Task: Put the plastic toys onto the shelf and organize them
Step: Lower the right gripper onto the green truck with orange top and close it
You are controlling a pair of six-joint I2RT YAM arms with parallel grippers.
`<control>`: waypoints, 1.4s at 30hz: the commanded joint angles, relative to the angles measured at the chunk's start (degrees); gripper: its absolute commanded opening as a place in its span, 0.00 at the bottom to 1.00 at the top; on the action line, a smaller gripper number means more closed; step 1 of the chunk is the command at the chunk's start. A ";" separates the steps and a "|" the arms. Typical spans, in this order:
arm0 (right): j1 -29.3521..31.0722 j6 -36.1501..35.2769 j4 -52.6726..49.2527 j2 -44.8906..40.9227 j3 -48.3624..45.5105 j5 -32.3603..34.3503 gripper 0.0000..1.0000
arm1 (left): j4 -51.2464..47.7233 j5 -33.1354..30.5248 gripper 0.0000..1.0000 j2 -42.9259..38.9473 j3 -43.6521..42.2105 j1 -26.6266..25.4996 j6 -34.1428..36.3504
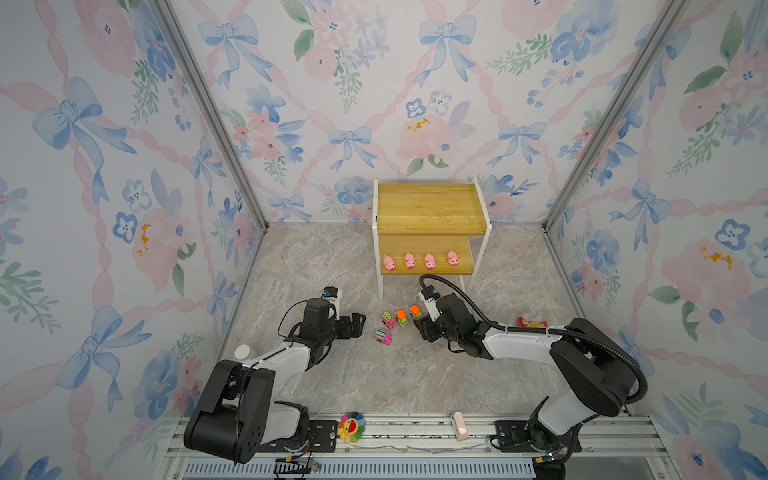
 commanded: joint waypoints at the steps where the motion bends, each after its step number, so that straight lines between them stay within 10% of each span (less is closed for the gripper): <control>1: -0.90 -1.38 0.96 1.37 1.97 -0.83 0.63 | 0.19 -0.40 0.98 -0.26 -0.71 -0.21 0.41; 23: -1.61 -2.11 2.78 8.36 5.09 -0.33 0.59 | 0.19 -1.02 0.98 -0.21 -0.76 -0.26 0.32; 42: -0.46 -1.21 2.12 4.96 2.82 0.46 0.24 | 0.25 -0.75 0.98 0.18 -0.47 -0.27 0.36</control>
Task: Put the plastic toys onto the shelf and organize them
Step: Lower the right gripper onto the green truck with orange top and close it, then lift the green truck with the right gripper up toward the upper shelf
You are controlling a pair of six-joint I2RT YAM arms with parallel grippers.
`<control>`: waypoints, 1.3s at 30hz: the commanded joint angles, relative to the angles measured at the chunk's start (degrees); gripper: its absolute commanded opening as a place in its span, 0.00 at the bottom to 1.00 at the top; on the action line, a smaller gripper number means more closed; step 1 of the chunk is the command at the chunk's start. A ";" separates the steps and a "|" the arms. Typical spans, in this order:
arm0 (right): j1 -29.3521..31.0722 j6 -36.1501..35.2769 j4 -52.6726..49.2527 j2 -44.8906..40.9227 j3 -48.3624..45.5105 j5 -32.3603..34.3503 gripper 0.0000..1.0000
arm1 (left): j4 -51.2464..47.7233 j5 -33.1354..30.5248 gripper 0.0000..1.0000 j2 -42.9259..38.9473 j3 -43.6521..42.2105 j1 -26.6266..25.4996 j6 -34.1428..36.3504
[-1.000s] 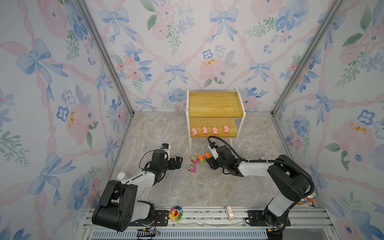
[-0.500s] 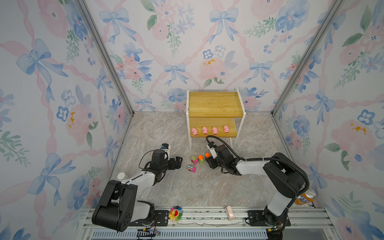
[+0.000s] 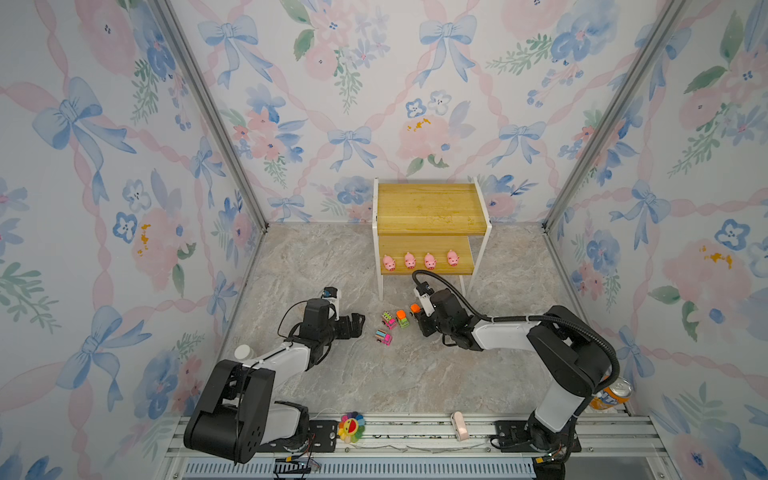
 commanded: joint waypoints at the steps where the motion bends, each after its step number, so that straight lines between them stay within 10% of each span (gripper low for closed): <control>1: 0.76 0.43 -0.79 -2.91 -1.20 0.60 0.23 | 0.24 -0.20 0.98 0.23 -0.38 -0.19 0.40; 21: 3.44 -0.31 -45.79 -29.62 26.92 0.25 0.23 | 0.35 0.54 0.98 1.15 0.07 -0.33 0.76; 39: -13.89 7.41 -64.76 -12.16 73.31 6.47 0.20 | 0.37 0.62 0.98 0.88 -0.14 -0.33 0.83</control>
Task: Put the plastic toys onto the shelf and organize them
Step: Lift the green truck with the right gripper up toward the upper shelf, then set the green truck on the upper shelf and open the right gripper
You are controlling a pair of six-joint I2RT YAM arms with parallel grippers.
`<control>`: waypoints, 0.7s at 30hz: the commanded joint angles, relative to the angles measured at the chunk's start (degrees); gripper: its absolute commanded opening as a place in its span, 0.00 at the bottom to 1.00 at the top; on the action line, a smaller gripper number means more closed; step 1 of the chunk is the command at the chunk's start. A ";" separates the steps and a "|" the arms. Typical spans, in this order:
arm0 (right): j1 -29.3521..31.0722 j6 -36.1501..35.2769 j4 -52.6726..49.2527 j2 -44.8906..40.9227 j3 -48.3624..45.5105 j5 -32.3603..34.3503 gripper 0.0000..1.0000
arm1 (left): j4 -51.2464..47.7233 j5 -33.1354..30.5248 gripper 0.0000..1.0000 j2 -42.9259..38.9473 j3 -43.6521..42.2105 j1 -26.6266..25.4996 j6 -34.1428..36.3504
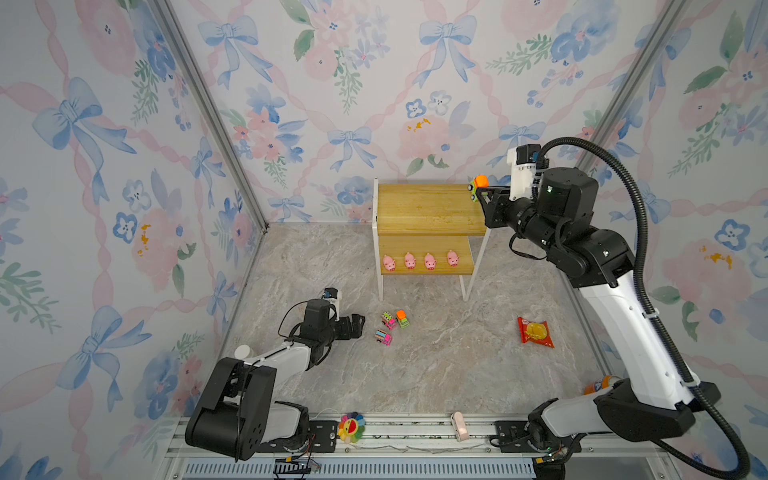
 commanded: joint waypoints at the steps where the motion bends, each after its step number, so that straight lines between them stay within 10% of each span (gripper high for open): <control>1: -0.65 2.40 -6.07 4.66 3.38 3.34 0.19 | 0.25 0.52 0.98 -0.06 -0.18 -0.36 0.85; 21: -0.76 2.52 -10.02 13.28 5.31 12.31 0.20 | 0.20 0.26 0.98 0.28 -0.03 -0.33 0.76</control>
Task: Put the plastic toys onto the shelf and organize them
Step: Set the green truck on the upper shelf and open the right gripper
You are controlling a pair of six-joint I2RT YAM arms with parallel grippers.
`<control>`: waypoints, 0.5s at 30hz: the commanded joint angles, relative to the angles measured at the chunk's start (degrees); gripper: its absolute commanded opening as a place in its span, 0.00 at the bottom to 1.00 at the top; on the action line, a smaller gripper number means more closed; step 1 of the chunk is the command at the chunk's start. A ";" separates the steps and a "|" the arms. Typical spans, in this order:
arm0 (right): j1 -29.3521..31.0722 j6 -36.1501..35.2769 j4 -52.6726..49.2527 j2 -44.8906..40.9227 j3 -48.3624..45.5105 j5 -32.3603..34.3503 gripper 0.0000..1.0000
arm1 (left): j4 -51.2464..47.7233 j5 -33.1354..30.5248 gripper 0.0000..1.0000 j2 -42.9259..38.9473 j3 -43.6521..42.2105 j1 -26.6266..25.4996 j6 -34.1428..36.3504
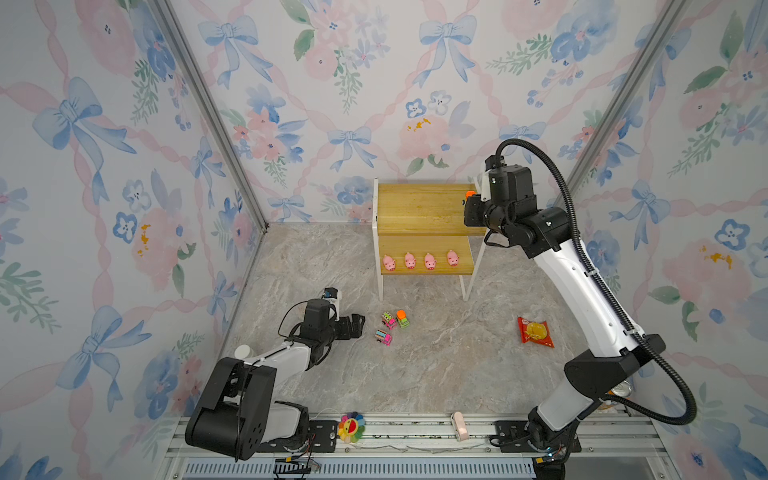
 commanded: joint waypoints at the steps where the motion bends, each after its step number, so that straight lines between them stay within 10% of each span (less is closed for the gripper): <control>1: -0.43 0.20 -2.15 1.55 1.10 1.99 0.20 | 0.23 0.28 0.98 0.32 -0.03 -0.29 0.74; 15: -0.56 -0.07 -2.52 4.24 2.63 1.82 0.28 | 0.26 0.10 0.98 0.32 -0.10 -0.28 0.74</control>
